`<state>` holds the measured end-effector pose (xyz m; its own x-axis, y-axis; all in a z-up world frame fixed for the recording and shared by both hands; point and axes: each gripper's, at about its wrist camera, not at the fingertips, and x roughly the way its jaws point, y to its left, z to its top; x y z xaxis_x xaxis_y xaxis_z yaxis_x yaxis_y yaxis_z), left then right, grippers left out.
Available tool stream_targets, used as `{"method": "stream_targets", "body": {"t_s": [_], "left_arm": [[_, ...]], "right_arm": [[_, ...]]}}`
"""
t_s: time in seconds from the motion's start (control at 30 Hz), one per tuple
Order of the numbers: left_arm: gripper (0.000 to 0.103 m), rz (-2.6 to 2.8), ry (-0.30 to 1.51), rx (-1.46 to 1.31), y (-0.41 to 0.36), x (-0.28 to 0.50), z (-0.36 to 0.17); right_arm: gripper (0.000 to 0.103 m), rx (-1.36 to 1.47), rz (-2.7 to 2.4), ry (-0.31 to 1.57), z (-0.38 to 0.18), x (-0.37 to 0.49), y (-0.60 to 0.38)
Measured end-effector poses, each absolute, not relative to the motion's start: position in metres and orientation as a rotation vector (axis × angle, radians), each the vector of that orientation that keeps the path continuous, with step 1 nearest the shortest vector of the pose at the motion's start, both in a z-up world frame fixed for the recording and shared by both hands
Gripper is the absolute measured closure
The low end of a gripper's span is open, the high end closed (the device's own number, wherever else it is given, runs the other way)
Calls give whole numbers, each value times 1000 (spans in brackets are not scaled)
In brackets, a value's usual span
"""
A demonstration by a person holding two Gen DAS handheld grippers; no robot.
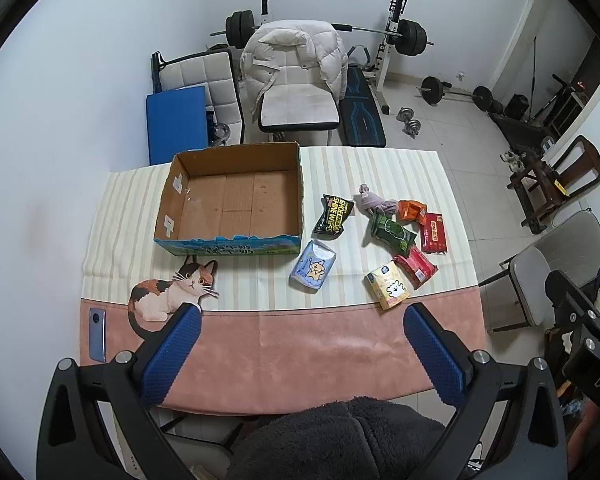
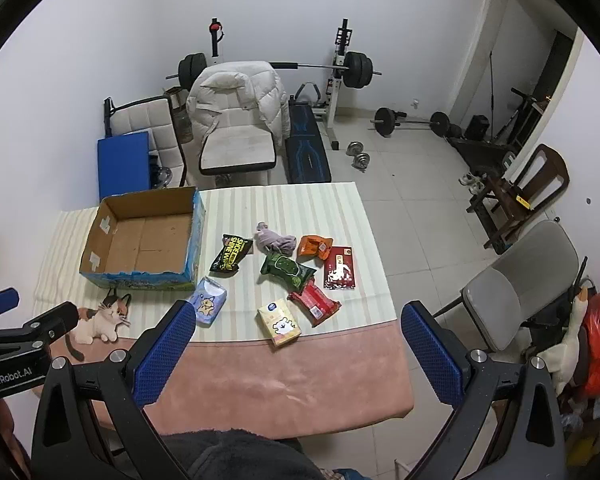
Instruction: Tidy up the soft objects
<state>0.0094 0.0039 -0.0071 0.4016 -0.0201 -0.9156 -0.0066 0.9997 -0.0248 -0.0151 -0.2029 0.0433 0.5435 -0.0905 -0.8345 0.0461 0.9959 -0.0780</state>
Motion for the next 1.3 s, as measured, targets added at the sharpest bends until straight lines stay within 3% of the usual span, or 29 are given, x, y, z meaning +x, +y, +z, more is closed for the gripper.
{"method": "stream_targets", "body": {"t_s": [1.3], "left_arm": [[0, -24, 1114, -39, -2, -12, 20]], "right_arm": [[0, -43, -85, 955, 66, -52, -204]]}}
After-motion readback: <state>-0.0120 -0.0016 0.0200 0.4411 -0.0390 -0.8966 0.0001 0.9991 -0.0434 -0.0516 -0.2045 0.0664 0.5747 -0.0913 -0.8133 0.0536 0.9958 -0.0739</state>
